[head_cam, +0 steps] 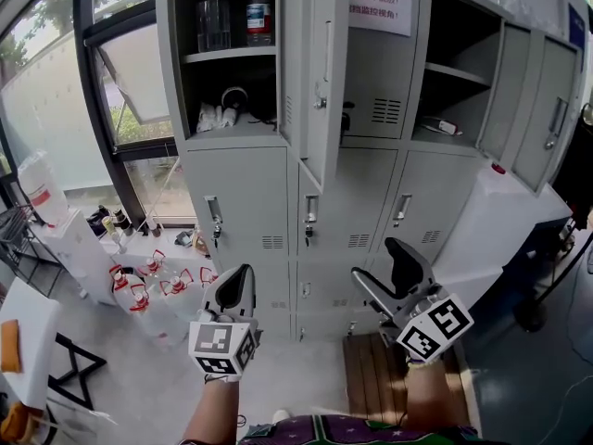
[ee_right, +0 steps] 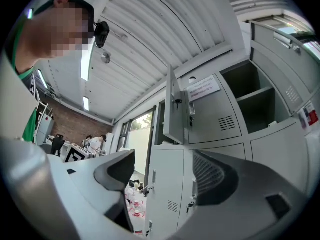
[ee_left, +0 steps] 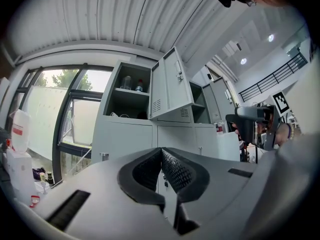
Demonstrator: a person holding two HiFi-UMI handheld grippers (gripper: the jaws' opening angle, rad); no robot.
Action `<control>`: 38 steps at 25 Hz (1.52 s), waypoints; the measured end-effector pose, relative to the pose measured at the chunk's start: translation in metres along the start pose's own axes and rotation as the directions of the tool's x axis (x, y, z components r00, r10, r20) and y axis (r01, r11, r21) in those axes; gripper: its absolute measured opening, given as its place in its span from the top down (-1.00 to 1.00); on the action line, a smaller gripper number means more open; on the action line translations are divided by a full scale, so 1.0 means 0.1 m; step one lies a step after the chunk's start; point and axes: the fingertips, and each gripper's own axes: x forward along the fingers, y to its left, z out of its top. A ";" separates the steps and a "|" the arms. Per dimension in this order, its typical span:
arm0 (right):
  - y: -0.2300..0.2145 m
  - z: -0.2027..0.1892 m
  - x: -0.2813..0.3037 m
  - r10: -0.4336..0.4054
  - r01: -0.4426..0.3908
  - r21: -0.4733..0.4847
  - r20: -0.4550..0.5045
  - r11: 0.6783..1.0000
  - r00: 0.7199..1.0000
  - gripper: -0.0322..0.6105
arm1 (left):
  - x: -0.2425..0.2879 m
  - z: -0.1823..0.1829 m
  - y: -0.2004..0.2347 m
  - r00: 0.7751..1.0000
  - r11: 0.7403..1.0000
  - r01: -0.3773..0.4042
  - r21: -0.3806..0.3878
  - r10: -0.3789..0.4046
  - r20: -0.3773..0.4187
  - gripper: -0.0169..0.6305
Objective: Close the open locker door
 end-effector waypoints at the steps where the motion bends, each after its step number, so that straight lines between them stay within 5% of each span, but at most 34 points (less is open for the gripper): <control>1: 0.00 0.06 0.02 0.011 -0.011 0.001 0.013 1.000 1.000 -0.24 | 0.00 0.01 -0.01 1.000 1.000 0.001 0.000 -0.001 0.003 0.88; 6: 0.00 0.39 0.17 0.077 -0.076 -0.016 0.061 0.997 0.995 -0.50 | -0.01 0.03 -0.06 1.000 1.000 0.010 -0.007 -0.010 0.008 0.88; 23: -0.08 1.25 0.94 0.205 -0.183 -0.183 0.105 0.966 0.973 -0.51 | -0.10 0.13 0.01 1.000 1.000 -0.014 0.003 0.014 0.024 0.88; 38: -0.26 1.16 1.41 0.214 -0.208 -0.102 0.060 0.973 0.975 -0.41 | -0.21 0.21 0.14 0.998 0.999 -0.041 0.009 0.041 0.049 0.88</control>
